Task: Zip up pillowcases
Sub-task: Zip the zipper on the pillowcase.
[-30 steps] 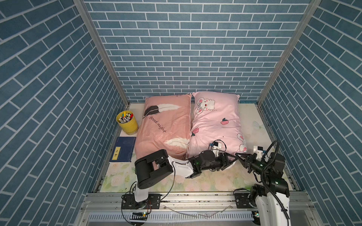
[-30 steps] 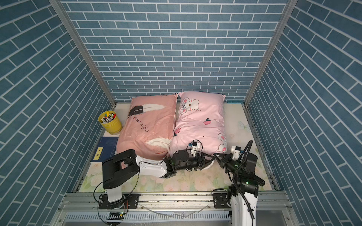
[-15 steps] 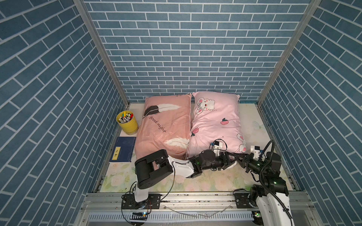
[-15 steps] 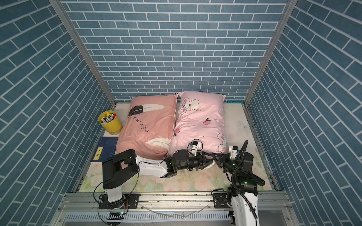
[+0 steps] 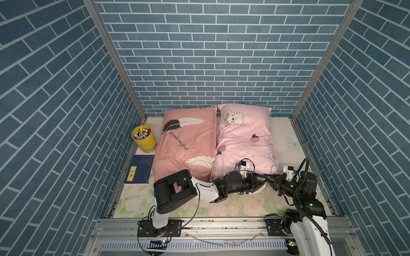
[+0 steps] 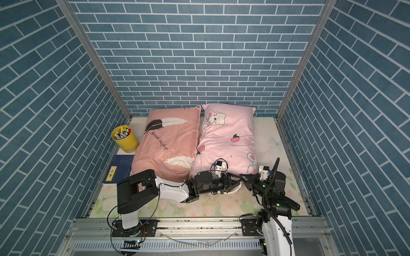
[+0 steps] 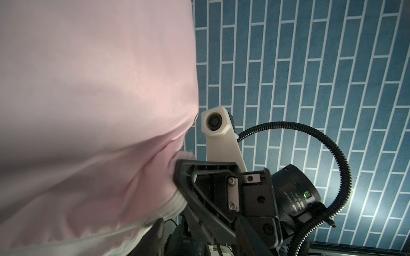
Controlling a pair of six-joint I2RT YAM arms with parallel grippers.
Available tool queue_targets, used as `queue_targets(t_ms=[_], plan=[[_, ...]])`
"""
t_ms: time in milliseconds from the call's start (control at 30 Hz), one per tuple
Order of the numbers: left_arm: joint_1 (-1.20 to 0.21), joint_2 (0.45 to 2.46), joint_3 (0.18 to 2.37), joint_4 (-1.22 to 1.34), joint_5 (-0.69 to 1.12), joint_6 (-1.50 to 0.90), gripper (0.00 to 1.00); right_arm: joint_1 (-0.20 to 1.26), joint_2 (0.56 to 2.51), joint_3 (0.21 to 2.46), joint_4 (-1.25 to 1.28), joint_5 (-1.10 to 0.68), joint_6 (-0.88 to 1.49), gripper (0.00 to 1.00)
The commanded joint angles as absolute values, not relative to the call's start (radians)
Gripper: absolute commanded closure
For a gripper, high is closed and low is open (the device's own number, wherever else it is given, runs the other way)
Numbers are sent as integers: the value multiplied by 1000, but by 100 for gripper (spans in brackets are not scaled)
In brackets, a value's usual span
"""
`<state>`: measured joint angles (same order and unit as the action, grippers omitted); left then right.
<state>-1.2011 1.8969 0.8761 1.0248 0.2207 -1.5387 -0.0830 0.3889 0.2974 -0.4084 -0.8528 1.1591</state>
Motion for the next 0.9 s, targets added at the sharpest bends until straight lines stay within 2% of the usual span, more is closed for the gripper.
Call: queue_targets(t_ms=[0, 267, 433, 667, 700, 733, 800, 867], plan=[[-1204, 1923, 865, 1067, 213, -1546, 49, -74, 374, 340, -429, -853, 1136, 100], [-1197, 1922, 836, 1096, 186, -1560, 45, -74, 373, 356, -496, -841, 1108, 100], [-1192, 1922, 824, 1098, 176, -1561, 44, -74, 395, 382, -705, -787, 958, 71], [-1183, 1916, 804, 1108, 163, -1560, 44, -74, 352, 340, -845, -726, 897, 56], [-1184, 1914, 802, 1105, 163, -1559, 44, -74, 346, 332, -852, -720, 895, 56], [-1183, 1914, 800, 1099, 160, -1558, 44, -74, 339, 329, -859, -713, 893, 62], [-1187, 1913, 793, 1094, 163, -1556, 44, -74, 327, 332, -866, -701, 894, 80], [-1190, 1913, 784, 1095, 162, -1559, 44, -74, 326, 345, -869, -693, 894, 92]])
